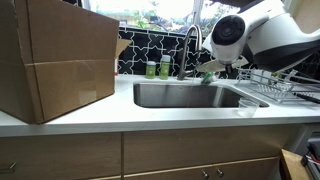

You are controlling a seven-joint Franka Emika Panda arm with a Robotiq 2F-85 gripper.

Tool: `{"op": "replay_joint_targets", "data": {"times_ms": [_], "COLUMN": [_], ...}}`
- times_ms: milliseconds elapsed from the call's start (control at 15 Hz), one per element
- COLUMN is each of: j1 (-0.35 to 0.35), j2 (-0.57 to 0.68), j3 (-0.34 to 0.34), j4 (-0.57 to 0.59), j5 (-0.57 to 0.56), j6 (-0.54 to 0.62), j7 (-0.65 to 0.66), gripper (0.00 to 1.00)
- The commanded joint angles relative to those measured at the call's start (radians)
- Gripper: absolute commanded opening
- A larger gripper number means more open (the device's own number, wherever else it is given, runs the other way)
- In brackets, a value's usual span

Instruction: Pick up the plate, rinse the plate with water, put the plate back on the dish rack

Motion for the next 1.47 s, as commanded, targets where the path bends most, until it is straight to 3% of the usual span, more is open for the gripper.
{"op": "replay_joint_targets", "data": {"times_ms": [0,800,1400], "j1": [0.009,0.01,0.018], "j2": [0.051,0.164,0.257], "j3": [0.0,-0.001,0.0], "j4": [0.03,0.116,0.202], "j5": [-0.028,-0.071,-0.016], "j6": [-0.005,-0.017,-0.161], "j7": [0.029,0.268,0.397], "gripper": [0.03,0.03,0.03]}}
